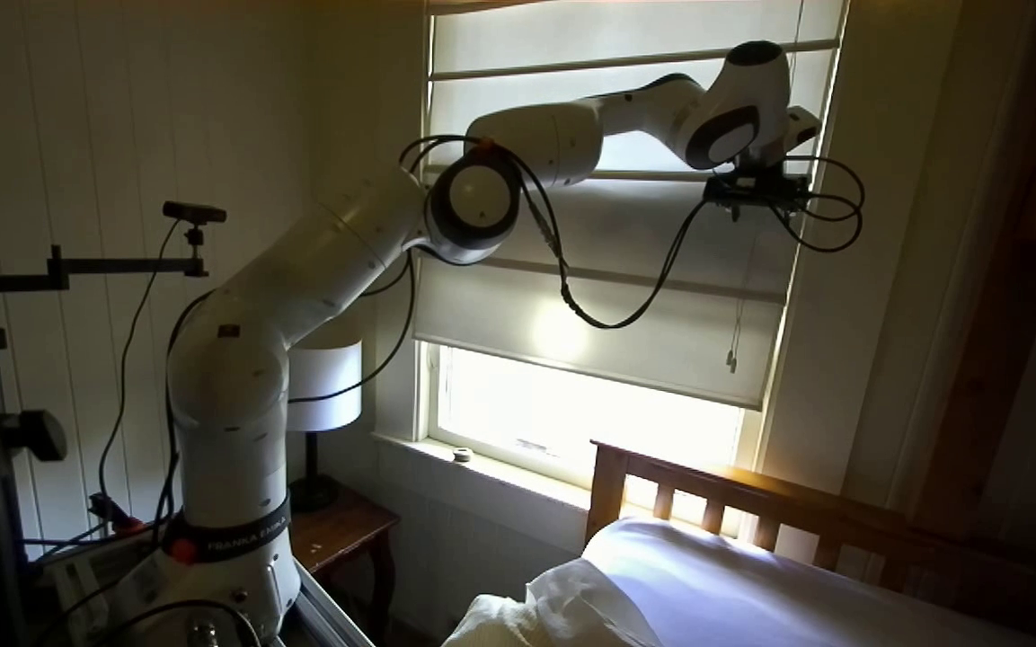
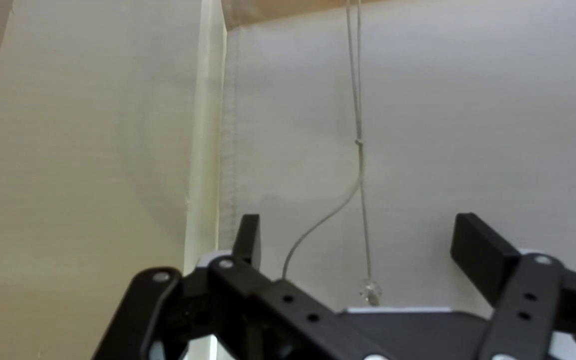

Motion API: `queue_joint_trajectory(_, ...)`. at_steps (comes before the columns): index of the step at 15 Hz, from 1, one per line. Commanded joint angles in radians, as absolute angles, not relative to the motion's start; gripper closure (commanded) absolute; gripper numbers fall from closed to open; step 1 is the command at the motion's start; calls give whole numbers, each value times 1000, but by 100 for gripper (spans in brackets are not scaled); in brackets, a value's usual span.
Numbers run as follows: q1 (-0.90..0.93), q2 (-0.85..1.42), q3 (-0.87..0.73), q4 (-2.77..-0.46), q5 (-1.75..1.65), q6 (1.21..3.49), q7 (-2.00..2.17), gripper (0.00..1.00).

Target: Close the curtain

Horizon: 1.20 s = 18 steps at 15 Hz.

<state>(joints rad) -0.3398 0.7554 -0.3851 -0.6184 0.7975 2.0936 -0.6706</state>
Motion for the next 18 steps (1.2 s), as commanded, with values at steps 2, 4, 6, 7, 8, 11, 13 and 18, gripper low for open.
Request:
queue_joint_trajectory(2, -363, 788, -360, -575, 822, 2090, -629, 31)
queue_joint_trajectory(4, -376, 796, -343, -573, 831, 2072, -620, 47)
queue_joint_trajectory(6, -395, 809, -322, -566, 844, 2052, -612, 60)
queue_joint_trajectory(7, -407, 816, -309, -563, 854, 2042, -613, 68)
queue_joint_trajectory(8, -416, 822, -301, -560, 857, 2035, -612, 74)
queue_joint_trajectory(11, -441, 832, -272, -553, 860, 2013, -614, 96)
queue_joint_trajectory(13, -446, 824, -268, -556, 843, 1984, -606, 100)
queue_joint_trajectory(18, -452, 770, -280, -547, 819, 1866, -598, 99)
